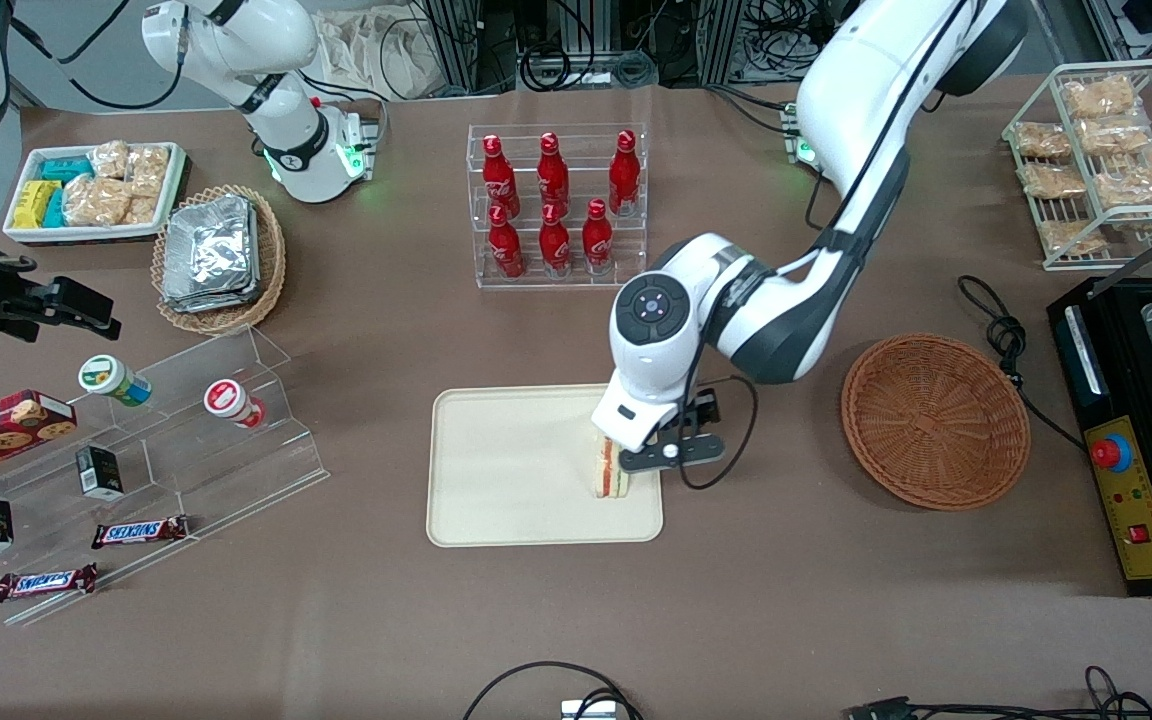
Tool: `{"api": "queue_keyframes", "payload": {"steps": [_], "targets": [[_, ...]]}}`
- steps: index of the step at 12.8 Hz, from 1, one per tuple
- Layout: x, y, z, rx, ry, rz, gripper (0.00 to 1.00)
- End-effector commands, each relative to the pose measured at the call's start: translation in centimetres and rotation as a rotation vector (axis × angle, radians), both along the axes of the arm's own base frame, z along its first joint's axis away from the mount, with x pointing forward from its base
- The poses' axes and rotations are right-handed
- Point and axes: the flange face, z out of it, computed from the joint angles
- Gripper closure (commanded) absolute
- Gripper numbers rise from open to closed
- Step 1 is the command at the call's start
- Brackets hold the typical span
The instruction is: Place sandwich from basket to tray
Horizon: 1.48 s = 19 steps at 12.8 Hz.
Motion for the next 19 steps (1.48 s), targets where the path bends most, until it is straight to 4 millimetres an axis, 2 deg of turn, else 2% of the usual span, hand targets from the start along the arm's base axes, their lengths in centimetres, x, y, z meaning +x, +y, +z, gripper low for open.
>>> {"api": "queue_keyframes", "payload": {"steps": [1, 6, 8, 9, 13, 16, 17, 19], "targets": [[0.6, 4.0, 5.2, 0.046, -0.032, 0.076, 0.0], [2.3, 10.3, 10.3, 0.072, -0.038, 0.128, 0.0], [3.2, 14.3, 13.3, 0.035, -0.039, 0.148, 0.0], [3.2, 15.7, 14.6, 0.024, -0.027, 0.133, 0.0], [3.2, 23.8, 19.7, -0.045, 0.016, 0.098, 0.0], [3.1, 29.0, 21.7, -0.082, 0.044, 0.06, 0.0], [3.0, 30.1, 22.0, -0.082, 0.048, 0.062, 0.0], [2.7, 30.8, 22.5, -0.085, 0.053, 0.048, 0.0]]}}
